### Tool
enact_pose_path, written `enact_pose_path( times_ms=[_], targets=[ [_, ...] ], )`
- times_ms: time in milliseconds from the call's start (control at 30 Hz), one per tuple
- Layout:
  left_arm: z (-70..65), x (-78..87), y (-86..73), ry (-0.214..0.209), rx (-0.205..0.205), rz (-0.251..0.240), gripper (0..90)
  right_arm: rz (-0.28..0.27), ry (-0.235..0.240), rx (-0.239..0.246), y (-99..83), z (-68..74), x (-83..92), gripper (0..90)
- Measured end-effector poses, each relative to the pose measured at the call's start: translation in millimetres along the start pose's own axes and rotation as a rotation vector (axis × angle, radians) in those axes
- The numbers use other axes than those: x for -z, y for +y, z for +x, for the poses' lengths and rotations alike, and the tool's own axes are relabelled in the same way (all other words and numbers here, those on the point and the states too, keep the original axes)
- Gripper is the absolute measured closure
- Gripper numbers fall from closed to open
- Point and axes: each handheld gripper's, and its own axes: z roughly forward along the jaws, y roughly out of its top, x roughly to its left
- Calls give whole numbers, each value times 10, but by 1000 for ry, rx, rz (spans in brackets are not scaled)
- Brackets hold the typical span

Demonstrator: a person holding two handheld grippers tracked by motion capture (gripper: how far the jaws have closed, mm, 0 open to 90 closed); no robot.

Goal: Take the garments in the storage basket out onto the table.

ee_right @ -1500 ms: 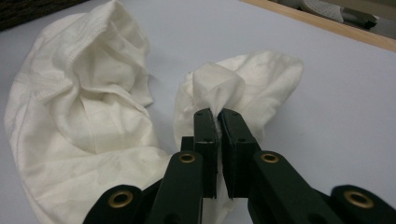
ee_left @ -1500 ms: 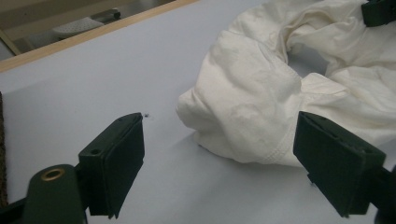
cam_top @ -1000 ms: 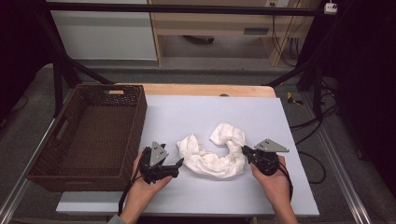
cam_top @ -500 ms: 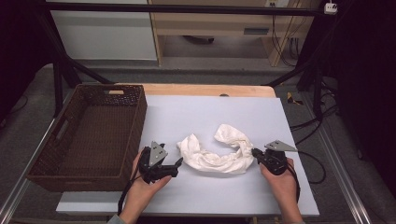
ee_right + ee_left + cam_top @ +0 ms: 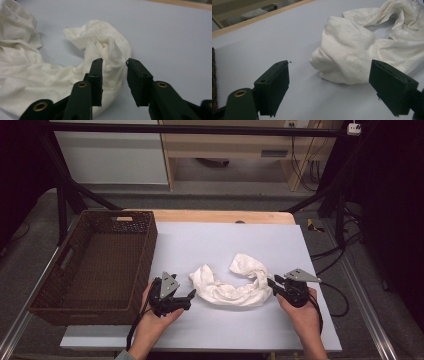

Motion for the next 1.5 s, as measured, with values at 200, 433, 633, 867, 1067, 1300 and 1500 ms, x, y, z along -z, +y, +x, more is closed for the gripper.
enact_pose_path(
  times_ms=[200, 433, 633, 867, 1067, 1300, 1500],
  targets=[
    [-16, -9, -1, -6, 0, 1, 161, -5, 20, 56, 231, 154, -117, 502],
    [-31, -29, -13, -15, 6, 2, 161, 28, 61, 146, 414, 464, -434, 427],
    [-47, -26, -4, -20, 5, -2, 161, 86, 87, 235, 476, 691, -752, 445],
    [-69, -30, -1, -27, -3, -1, 161, 134, 80, 250, 486, 748, -969, 506],
    [-83, -35, 1, -30, -5, 1, 162, 170, 54, 234, 476, 714, -1088, 591],
    [-97, -33, 6, -31, -8, -1, 162, 212, 36, 218, 466, 681, -1157, 792],
    [-91, -23, 10, -29, -10, -4, 162, 172, 39, 180, 523, 639, -1054, 831]
  ],
)
